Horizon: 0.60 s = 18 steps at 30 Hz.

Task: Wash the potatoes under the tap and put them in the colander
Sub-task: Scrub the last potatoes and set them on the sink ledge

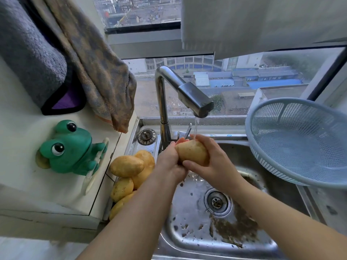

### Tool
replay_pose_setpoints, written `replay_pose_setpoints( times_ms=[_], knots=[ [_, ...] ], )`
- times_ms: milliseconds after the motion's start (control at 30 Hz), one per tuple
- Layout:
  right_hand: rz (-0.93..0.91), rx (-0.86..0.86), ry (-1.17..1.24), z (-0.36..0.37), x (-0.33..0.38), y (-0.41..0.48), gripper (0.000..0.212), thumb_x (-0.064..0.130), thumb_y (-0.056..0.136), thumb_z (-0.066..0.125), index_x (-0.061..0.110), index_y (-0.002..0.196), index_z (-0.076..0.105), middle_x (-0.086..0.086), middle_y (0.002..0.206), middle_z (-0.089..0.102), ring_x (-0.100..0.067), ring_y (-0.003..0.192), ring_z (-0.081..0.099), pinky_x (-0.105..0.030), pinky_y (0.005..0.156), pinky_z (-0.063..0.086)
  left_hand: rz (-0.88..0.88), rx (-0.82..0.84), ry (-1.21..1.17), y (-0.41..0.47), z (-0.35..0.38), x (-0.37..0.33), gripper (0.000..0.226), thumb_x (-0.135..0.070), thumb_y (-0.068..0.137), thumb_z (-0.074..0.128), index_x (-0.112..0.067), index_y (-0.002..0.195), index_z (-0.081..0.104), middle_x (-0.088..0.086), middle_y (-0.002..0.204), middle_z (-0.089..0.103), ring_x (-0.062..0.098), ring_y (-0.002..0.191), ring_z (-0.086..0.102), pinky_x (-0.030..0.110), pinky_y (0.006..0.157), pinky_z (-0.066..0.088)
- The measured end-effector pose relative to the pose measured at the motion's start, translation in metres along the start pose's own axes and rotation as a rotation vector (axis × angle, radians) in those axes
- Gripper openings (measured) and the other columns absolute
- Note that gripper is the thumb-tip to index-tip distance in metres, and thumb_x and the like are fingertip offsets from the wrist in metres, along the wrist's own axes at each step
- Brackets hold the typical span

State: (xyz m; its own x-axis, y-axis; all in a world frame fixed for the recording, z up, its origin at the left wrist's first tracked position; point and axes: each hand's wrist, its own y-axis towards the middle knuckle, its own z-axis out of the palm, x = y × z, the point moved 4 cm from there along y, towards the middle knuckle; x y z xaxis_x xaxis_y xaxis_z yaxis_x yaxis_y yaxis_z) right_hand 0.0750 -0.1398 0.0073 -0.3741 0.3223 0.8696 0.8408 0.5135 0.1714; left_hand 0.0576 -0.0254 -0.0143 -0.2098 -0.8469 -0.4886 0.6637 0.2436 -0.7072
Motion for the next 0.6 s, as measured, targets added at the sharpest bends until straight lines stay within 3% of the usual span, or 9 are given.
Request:
replay_pose_setpoints(
  times_ms=[100, 200, 267, 333, 433, 533, 600],
  knots=[
    [0.012, -0.098, 0.008, -0.002, -0.002, 0.004, 0.046, 0.051, 0.071, 0.076, 0.036, 0.107, 0.051, 0.009, 0.102, 0.060, -0.009, 0.089, 0.060, -0.029, 0.079, 0.052, 0.042, 0.024, 0.077, -0.007, 0.003, 0.005, 0.036, -0.036, 0.104, 0.038, -0.014, 0.089, 0.062, 0.020, 0.098, 0.060, 0.032, 0.087, 0.061, 0.046, 0.082, 0.052],
    [0.218, -0.167, 0.195, 0.002, -0.004, 0.012, 0.056, 0.072, 0.064, 0.059, 0.025, 0.095, 0.059, 0.006, 0.086, 0.065, -0.015, 0.076, 0.065, -0.035, 0.068, 0.057, 0.344, 0.069, 0.248, -0.015, 0.004, 0.011, 0.027, -0.036, 0.100, 0.048, -0.015, 0.097, 0.064, 0.015, 0.098, 0.068, 0.027, 0.090, 0.068, 0.039, 0.078, 0.057],
    [0.382, -0.147, 0.350, 0.003, -0.006, 0.018, 0.056, 0.071, 0.075, 0.054, 0.018, 0.091, 0.065, -0.003, 0.085, 0.068, -0.022, 0.077, 0.067, -0.041, 0.070, 0.057, 0.581, 0.133, 0.401, -0.020, -0.002, 0.013, 0.022, -0.041, 0.089, 0.062, -0.022, 0.102, 0.063, 0.012, 0.103, 0.070, 0.025, 0.096, 0.069, 0.037, 0.082, 0.058],
    [0.555, -0.056, 0.444, 0.006, -0.006, 0.022, 0.051, 0.058, 0.093, 0.045, 0.010, 0.098, 0.065, -0.011, 0.094, 0.068, -0.026, 0.086, 0.068, -0.040, 0.077, 0.057, 0.718, 0.195, 0.550, -0.025, -0.009, 0.013, 0.036, -0.045, 0.077, 0.073, -0.029, 0.107, 0.061, 0.008, 0.106, 0.067, 0.019, 0.095, 0.069, 0.030, 0.076, 0.058],
    [0.679, -0.057, 0.518, 0.016, -0.004, 0.024, 0.040, 0.044, 0.100, 0.041, 0.013, 0.090, 0.064, -0.012, 0.098, 0.067, -0.024, 0.088, 0.066, -0.039, 0.082, 0.055, 0.687, 0.152, 0.413, -0.021, -0.017, 0.012, 0.040, -0.045, 0.070, 0.075, -0.026, 0.103, 0.064, 0.012, 0.107, 0.067, 0.024, 0.093, 0.068, 0.027, 0.070, 0.056],
    [0.549, -0.223, 0.427, 0.027, 0.004, 0.026, 0.034, 0.033, 0.100, 0.046, 0.017, 0.078, 0.065, -0.005, 0.085, 0.067, -0.023, 0.087, 0.064, -0.043, 0.090, 0.051, 0.540, -0.012, 0.248, -0.012, -0.020, 0.012, 0.020, -0.029, 0.093, 0.062, -0.012, 0.102, 0.064, 0.021, 0.100, 0.069, 0.027, 0.086, 0.068, 0.036, 0.071, 0.057],
    [0.389, -0.308, 0.281, 0.031, 0.014, 0.026, 0.022, 0.028, 0.097, 0.052, 0.020, 0.085, 0.069, 0.003, 0.081, 0.067, -0.018, 0.088, 0.064, -0.038, 0.088, 0.050, 0.318, -0.020, 0.094, -0.004, -0.022, 0.014, 0.029, -0.033, 0.098, 0.053, -0.008, 0.106, 0.064, 0.019, 0.097, 0.070, 0.027, 0.084, 0.069, 0.040, 0.075, 0.057]
  ],
)
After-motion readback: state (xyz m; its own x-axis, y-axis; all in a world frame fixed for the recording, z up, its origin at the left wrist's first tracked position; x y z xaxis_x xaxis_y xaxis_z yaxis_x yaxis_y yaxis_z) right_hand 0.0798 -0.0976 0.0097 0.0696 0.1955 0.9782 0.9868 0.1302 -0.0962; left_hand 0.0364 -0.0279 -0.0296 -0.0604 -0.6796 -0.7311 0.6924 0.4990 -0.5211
